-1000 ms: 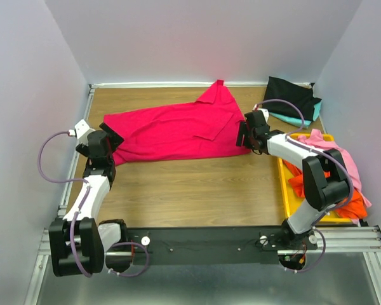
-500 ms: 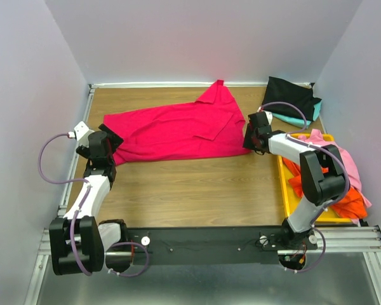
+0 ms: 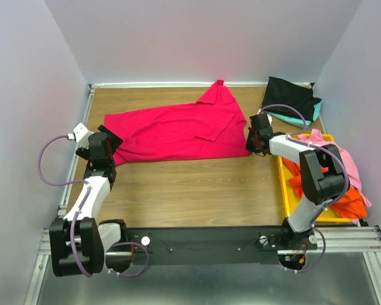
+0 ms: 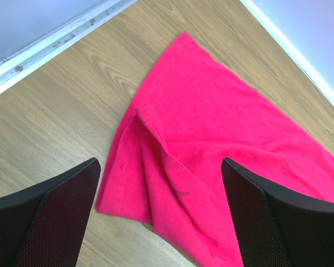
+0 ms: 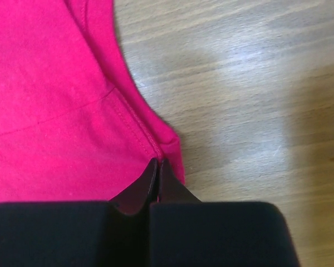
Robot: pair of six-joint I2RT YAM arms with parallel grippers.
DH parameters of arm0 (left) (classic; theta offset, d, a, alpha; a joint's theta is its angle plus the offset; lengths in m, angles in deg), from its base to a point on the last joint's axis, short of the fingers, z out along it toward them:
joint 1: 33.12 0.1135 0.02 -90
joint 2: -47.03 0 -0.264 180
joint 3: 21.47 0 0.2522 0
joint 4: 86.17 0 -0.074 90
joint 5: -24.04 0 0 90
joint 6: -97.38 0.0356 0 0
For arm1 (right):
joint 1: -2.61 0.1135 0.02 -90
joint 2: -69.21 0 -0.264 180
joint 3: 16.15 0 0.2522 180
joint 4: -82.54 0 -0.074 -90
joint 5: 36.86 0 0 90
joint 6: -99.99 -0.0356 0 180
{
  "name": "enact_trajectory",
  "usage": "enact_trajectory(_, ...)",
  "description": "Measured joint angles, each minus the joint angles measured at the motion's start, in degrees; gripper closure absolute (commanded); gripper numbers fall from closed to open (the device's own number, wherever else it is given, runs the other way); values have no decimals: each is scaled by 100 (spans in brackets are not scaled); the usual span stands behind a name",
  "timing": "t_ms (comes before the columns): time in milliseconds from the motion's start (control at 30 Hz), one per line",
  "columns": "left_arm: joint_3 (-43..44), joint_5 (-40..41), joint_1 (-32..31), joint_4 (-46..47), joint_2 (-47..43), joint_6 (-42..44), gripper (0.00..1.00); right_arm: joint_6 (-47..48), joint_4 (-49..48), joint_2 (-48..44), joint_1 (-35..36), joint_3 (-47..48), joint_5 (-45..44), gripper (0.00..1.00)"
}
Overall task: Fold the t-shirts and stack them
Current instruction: Fold the tshirt
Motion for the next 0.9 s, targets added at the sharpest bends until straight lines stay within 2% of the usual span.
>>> enact_trajectory(167, 0, 0, 0, -2, 0, 0, 3, 15, -2, 2, -262, 17, 114, 99)
enact_trajectory(333, 0, -7, 0, -4, 59, -2, 3, 17, -4, 122, -903, 315, 243, 100)
enact_trajectory(567, -4, -4, -90, -227, 339, -94, 11, 15, -24, 391, -1373, 586, 407, 99)
enact_trajectory(800, -168, 166, -1012, -577, 321, -542, 14, 17, -24, 424, -1412, 603, 573, 99)
enact_trajectory(900, -356, 251, -1279, -905, 83, -756, 21, 17, -31, 424, -1423, 603, 640, 99)
